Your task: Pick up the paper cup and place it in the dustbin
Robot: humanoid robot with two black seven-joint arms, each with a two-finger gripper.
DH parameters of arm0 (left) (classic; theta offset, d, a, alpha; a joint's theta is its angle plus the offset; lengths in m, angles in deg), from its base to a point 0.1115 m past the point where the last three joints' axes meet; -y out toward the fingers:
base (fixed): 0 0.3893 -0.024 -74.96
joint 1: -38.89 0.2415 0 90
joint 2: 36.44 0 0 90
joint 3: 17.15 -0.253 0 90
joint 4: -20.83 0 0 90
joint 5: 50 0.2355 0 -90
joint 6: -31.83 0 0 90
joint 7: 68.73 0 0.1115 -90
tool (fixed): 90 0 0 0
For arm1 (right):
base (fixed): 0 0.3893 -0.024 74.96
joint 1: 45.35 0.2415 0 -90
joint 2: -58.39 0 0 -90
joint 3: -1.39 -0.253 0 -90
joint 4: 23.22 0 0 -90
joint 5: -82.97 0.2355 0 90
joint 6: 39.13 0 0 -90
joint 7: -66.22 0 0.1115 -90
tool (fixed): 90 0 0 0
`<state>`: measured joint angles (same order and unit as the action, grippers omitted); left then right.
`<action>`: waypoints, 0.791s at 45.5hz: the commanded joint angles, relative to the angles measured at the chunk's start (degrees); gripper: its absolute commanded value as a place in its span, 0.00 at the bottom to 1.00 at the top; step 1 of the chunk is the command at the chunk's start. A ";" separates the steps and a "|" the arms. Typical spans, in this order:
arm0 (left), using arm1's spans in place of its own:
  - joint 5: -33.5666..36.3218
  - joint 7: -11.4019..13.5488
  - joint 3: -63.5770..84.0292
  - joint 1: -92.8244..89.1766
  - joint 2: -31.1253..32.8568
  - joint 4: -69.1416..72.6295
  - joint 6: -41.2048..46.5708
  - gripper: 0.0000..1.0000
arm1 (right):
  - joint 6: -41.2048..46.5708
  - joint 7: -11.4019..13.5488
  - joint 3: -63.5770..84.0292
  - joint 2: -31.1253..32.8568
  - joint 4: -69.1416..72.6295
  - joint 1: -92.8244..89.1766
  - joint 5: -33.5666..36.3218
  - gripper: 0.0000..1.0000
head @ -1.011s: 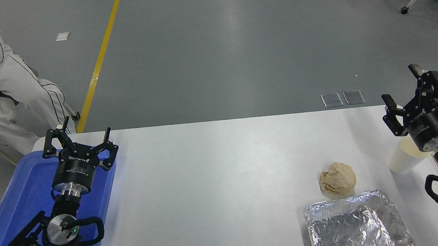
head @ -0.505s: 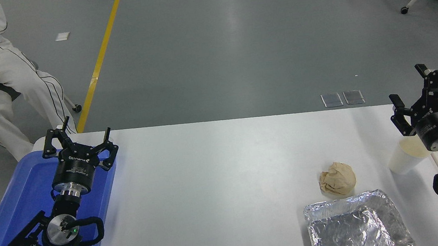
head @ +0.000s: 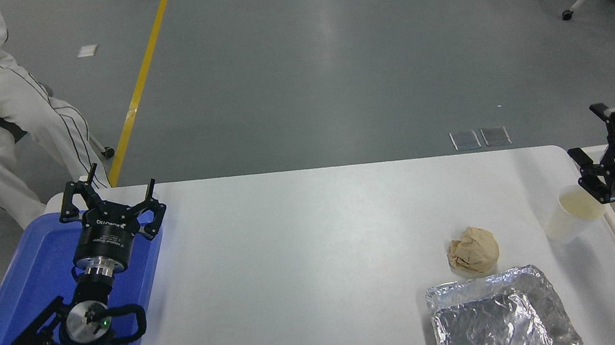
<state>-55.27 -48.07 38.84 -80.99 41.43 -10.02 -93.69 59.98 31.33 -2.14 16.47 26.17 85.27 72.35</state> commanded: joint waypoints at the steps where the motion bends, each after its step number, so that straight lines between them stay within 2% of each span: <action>1: 0.00 0.00 0.00 0.00 0.00 0.00 0.01 1.00 | 0.21 0.00 30.84 2.72 0.09 18.52 0.60 1.00; 14: 0.00 0.00 0.00 0.00 0.00 0.00 0.01 1.00 | 0.30 0.00 55.01 -0.53 1.50 36.01 0.60 1.00; 25: 0.00 -0.09 0.00 0.00 0.00 0.00 0.01 1.00 | 1.09 0.09 77.60 -10.19 5.71 49.64 0.51 1.00; 30: 0.09 0.00 0.00 -0.09 0.00 0.09 0.01 1.00 | 3.72 0.00 85.60 -13.62 11.24 57.02 0.43 1.00; 36: 0.00 0.00 0.00 0.00 0.00 0.00 0.01 1.00 | 11.53 0.09 90.09 -15.21 16.17 62.48 -0.36 1.00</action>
<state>-55.27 -48.08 38.84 -81.02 41.43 -10.01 -93.68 63.12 31.40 73.43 6.46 34.41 135.15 72.74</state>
